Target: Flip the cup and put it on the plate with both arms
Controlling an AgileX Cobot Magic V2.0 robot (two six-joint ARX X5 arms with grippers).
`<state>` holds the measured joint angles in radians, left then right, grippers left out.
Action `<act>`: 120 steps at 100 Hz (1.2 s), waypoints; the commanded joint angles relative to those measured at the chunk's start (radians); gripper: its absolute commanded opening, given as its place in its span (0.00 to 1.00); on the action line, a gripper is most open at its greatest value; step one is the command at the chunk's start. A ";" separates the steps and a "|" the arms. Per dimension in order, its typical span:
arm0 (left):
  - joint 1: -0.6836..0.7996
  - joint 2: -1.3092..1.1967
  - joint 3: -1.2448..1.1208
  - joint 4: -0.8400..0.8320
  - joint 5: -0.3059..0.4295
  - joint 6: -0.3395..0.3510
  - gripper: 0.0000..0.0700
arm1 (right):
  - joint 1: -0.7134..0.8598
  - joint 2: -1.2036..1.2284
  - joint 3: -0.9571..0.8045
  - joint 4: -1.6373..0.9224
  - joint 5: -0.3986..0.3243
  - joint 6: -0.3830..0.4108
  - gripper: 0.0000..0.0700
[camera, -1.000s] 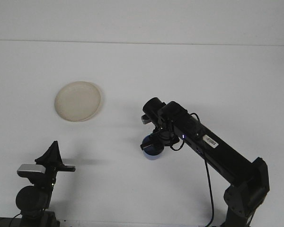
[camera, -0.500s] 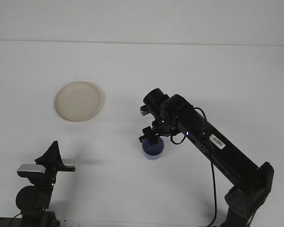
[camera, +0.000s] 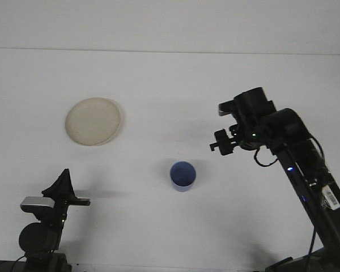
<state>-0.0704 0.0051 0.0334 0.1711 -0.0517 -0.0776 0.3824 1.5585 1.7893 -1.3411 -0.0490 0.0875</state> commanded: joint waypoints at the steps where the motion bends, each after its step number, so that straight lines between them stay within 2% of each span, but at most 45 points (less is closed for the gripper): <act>1: 0.000 -0.002 -0.019 0.010 -0.001 -0.006 0.02 | -0.040 -0.025 0.021 -0.029 0.002 -0.038 0.54; 27: 0.000 -0.002 -0.019 0.010 -0.001 -0.006 0.02 | -0.232 -0.211 -0.060 -0.005 0.040 -0.079 0.54; 50: 0.000 -0.002 -0.019 0.010 -0.001 -0.006 0.02 | -0.352 -0.466 -0.340 0.186 0.039 -0.098 0.54; 92: 0.000 -0.002 -0.019 0.010 -0.001 -0.006 0.02 | -0.362 -0.943 -0.901 0.665 0.024 -0.106 0.54; 120: 0.000 -0.002 -0.019 0.010 -0.001 -0.006 0.02 | -0.362 -1.116 -1.176 1.013 -0.008 -0.103 0.54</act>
<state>-0.0704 0.0051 0.0334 0.1707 -0.0517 -0.0776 0.0193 0.4496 0.6434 -0.4042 -0.0444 -0.0048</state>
